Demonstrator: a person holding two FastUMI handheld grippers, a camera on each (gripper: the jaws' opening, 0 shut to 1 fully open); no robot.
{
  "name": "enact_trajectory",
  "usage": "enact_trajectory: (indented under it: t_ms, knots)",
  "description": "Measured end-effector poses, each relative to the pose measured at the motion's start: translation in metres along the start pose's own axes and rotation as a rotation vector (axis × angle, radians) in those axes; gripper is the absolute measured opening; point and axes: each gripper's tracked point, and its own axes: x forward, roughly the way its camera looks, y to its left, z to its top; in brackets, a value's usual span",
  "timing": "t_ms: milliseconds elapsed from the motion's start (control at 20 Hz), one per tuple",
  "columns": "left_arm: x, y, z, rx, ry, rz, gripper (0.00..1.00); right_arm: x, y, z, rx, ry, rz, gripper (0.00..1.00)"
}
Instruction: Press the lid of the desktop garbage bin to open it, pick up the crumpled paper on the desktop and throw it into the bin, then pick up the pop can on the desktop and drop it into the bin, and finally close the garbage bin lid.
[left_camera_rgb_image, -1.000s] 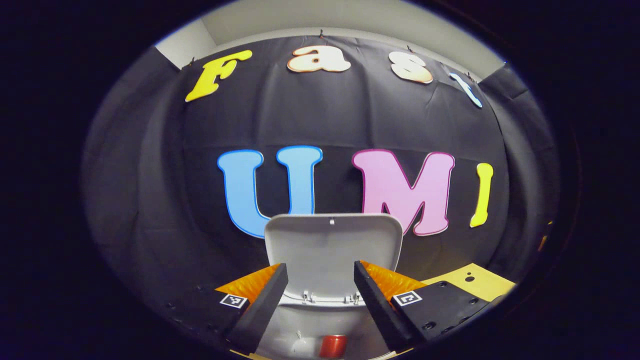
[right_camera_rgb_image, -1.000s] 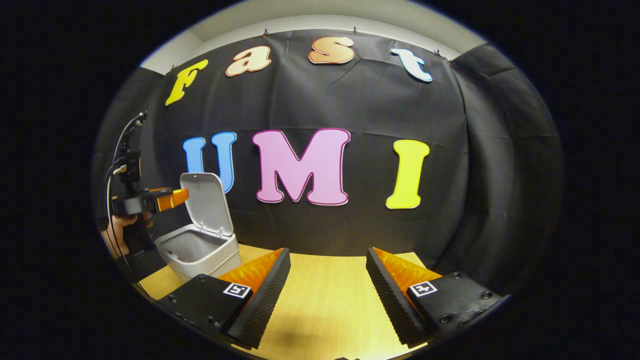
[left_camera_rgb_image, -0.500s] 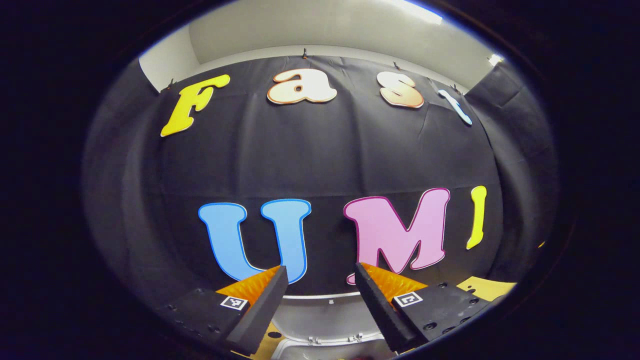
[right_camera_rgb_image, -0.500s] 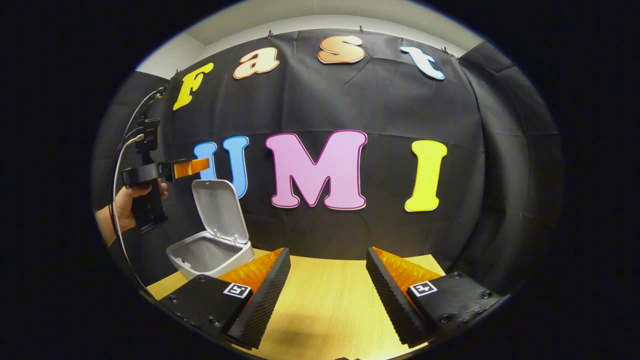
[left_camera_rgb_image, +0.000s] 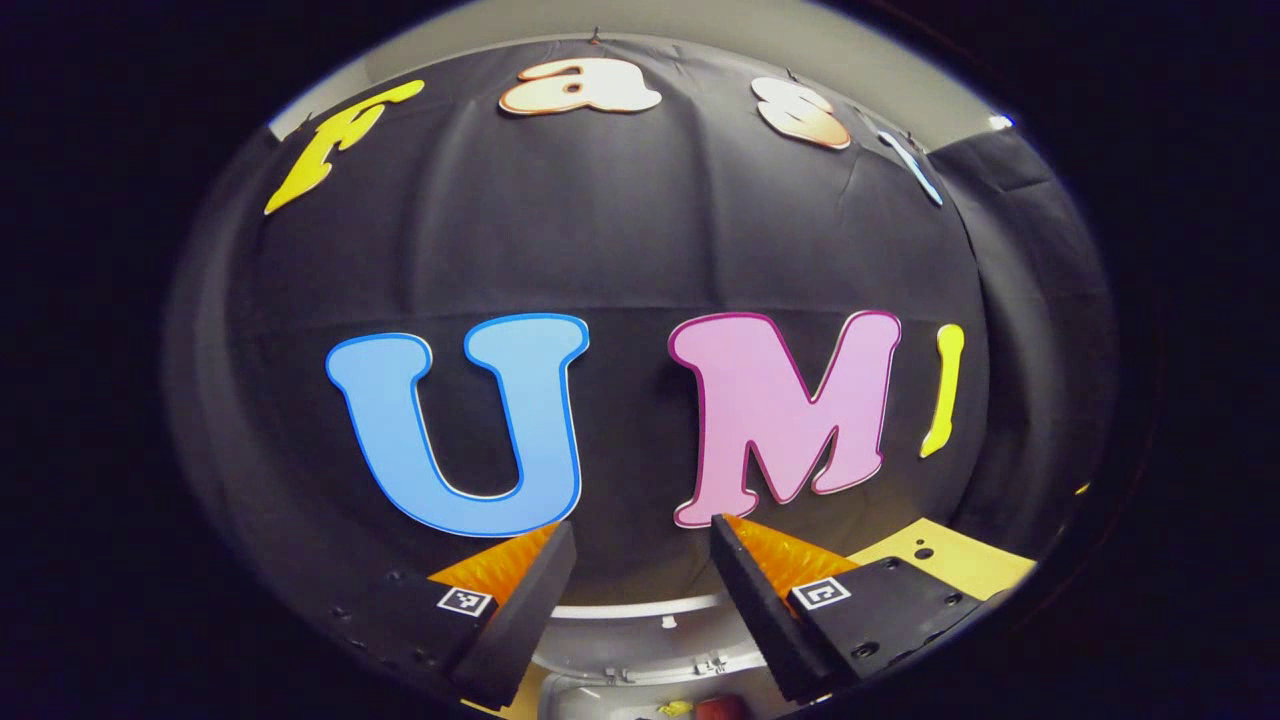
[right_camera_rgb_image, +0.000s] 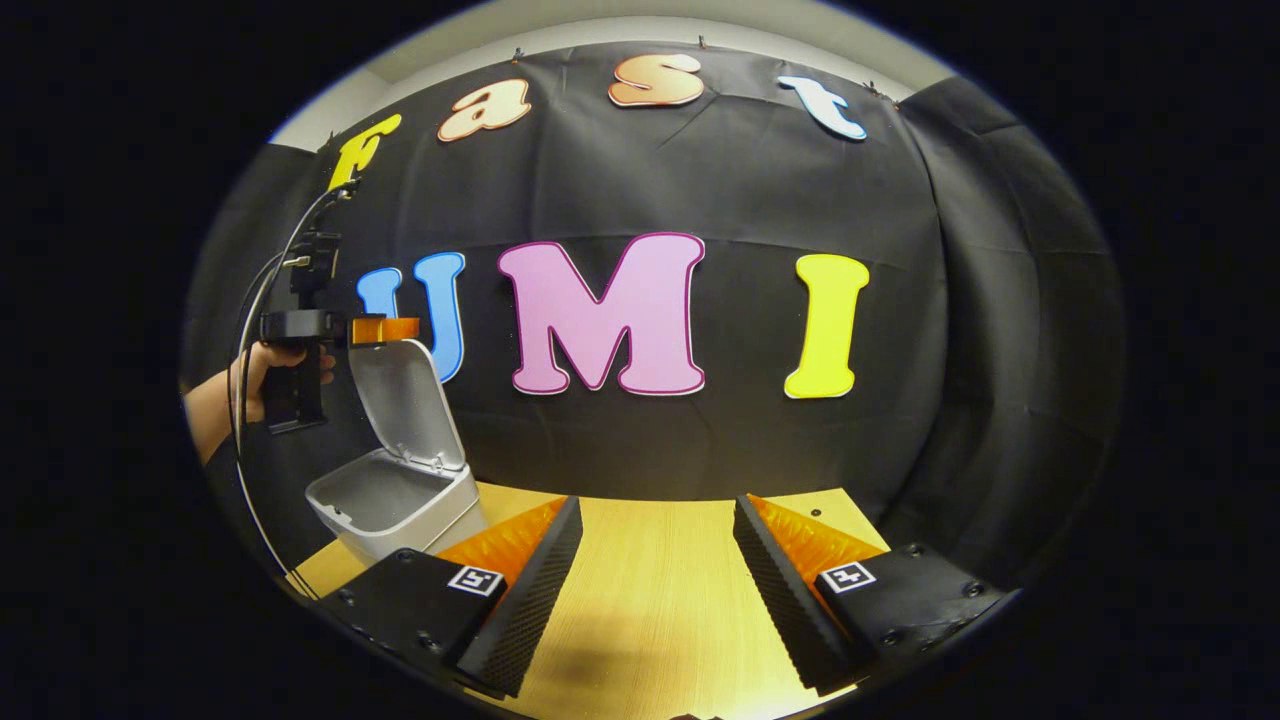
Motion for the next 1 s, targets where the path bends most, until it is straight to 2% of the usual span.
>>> enact_trajectory:
  t_ms: [150,350,600,700,850,1000]
  knots:
    - [-0.023,-0.005,-0.017,-0.036,0.073,-0.003,0.93,0.000,0.004,0.001,0.009,-0.007,0.003,0.98]
    - [-0.061,-0.010,-0.037,-0.047,0.104,0.014,0.95,-0.006,0.010,0.006,0.010,-0.019,0.012,0.98]
    - [-0.109,-0.020,-0.081,-0.027,0.080,0.063,0.95,-0.020,0.023,0.000,0.011,-0.012,0.010,0.98]
    - [-0.123,-0.024,-0.108,-0.028,0.064,0.073,0.95,-0.029,0.026,-0.001,0.005,-0.012,0.005,0.98]
    - [-0.136,-0.029,-0.153,-0.054,0.133,0.086,0.94,-0.040,0.027,-0.008,-0.002,0.001,-0.008,0.98]
    - [-0.146,-0.033,-0.177,-0.005,0.137,0.101,0.96,-0.050,0.029,-0.015,0.002,0.016,-0.022,0.98]
